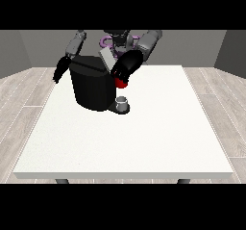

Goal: Insert the coffee pod into the coffee machine and close the lid

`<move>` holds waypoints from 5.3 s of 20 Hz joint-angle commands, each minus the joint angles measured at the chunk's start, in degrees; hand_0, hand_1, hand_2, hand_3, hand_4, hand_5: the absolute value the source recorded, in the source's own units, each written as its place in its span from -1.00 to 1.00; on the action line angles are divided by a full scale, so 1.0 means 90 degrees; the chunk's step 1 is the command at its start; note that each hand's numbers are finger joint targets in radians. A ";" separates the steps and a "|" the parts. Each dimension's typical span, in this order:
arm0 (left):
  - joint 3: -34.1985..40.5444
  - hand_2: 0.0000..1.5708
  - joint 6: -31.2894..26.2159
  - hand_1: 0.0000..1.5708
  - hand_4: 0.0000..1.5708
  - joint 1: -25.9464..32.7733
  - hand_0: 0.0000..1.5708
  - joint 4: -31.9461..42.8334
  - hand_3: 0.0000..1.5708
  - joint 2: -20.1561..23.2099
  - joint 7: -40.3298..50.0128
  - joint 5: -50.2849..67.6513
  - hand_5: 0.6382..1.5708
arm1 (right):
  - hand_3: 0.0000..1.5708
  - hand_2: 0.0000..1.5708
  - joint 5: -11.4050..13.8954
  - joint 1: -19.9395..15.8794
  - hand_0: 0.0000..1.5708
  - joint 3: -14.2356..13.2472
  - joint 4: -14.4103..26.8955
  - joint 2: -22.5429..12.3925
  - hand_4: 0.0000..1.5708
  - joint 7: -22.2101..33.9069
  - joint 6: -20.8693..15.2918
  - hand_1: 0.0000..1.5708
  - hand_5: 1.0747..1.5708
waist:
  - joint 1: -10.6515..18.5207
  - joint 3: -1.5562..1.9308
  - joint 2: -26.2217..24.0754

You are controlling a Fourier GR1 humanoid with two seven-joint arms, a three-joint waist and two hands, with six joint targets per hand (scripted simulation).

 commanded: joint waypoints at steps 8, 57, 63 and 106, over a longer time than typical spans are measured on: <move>0.0103 -0.28 0.0310 -1.00 -1.00 0.0040 -1.00 0.0231 -0.40 0.0355 0.0004 -0.0268 1.00 | -1.00 -1.00 -0.0085 0.0040 -1.00 0.0010 -0.0198 -0.0068 -0.78 0.0085 0.0176 -1.00 1.00 | -0.0151 -0.0027 0.0088; 0.1089 -1.00 -0.0522 -1.00 -0.50 0.5253 -1.00 -0.1639 -1.00 -0.3051 0.0053 0.4094 1.00 | -1.00 -1.00 -0.1369 0.0569 -1.00 -0.0669 0.0278 -0.0409 -1.00 0.0548 0.1340 -1.00 1.00 | 0.3112 -0.0029 -0.3531; 0.0829 -1.00 -0.0679 -1.00 -0.55 0.5513 -1.00 -0.2539 -1.00 -0.3093 0.0578 0.4389 1.00 | -1.00 -1.00 -0.1660 0.0118 -1.00 -0.1041 0.0924 -0.0526 -0.78 0.0615 0.1283 -1.00 1.00 | 0.3414 -0.0027 -0.3191; 0.0046 -1.00 -0.0085 -1.00 -0.59 0.6337 -1.00 -0.4815 -1.00 -0.2931 0.1025 0.4702 1.00 | -1.00 -1.00 -0.0339 -0.2690 -1.00 0.0273 0.1358 -0.0329 -0.87 0.0703 0.0995 -1.00 1.00 | 0.3833 -0.0033 -0.1580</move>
